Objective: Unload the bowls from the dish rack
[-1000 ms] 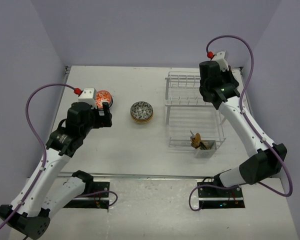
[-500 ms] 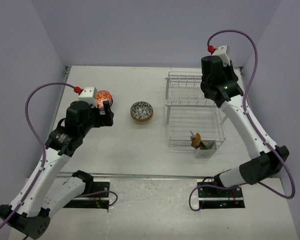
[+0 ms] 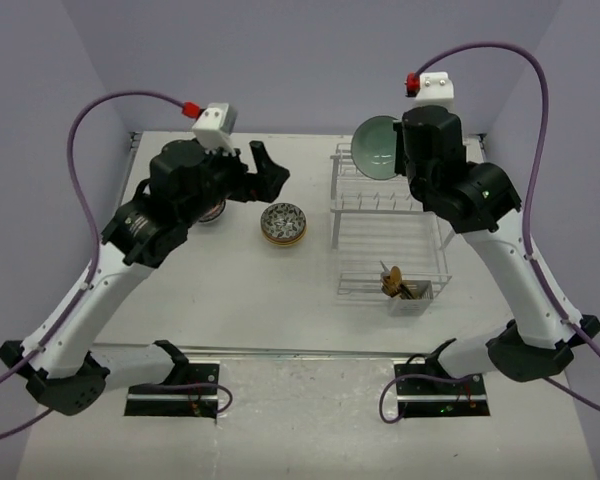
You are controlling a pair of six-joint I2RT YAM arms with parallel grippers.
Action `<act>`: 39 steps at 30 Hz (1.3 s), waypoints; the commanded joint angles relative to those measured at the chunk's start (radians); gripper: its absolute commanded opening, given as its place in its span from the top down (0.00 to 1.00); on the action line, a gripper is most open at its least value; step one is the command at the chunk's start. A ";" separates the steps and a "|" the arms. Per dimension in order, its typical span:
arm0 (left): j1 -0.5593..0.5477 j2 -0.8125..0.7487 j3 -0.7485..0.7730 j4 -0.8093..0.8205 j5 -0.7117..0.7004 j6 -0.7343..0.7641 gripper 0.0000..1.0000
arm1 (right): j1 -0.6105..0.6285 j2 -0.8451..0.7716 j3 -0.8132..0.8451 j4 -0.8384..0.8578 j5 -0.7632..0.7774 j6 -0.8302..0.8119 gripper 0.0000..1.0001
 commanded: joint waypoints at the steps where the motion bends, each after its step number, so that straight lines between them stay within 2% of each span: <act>1: -0.094 0.133 0.131 -0.017 -0.178 -0.035 0.00 | 0.043 0.045 0.093 -0.052 -0.157 0.159 1.00; 3: -0.110 0.167 0.180 -0.033 -0.232 -0.052 0.00 | 0.055 0.044 0.073 -0.034 -0.252 0.178 1.00; 5: -0.120 0.198 0.195 -0.027 -0.232 -0.066 0.01 | 0.084 0.039 0.056 -0.006 -0.270 0.198 1.00; 8: -0.141 0.238 0.220 -0.016 -0.221 -0.069 0.08 | 0.123 0.030 0.024 0.026 -0.283 0.214 1.00; 12: -0.150 0.265 0.211 -0.011 -0.238 -0.077 0.25 | 0.132 0.019 -0.019 0.047 -0.264 0.243 1.00; 17: -0.153 0.258 0.191 0.006 -0.225 -0.083 0.25 | 0.134 0.044 -0.033 0.057 -0.221 0.238 1.00; 22: -0.157 0.207 0.192 -0.034 -0.343 -0.084 0.21 | 0.134 0.103 -0.022 0.050 -0.132 0.217 1.00; 28: -0.155 0.173 0.169 -0.019 -0.312 -0.083 0.23 | 0.137 0.165 0.050 0.046 -0.214 0.238 1.00; 33: -0.155 0.231 0.175 -0.036 -0.329 -0.070 0.36 | 0.149 0.160 0.059 0.066 -0.253 0.258 1.00; 37: -0.155 0.313 0.238 -0.105 -0.355 -0.061 0.52 | 0.153 0.159 0.062 0.069 -0.267 0.260 1.00; 39: -0.155 0.345 0.253 -0.132 -0.367 -0.058 0.54 | 0.155 0.149 0.054 0.080 -0.271 0.261 1.00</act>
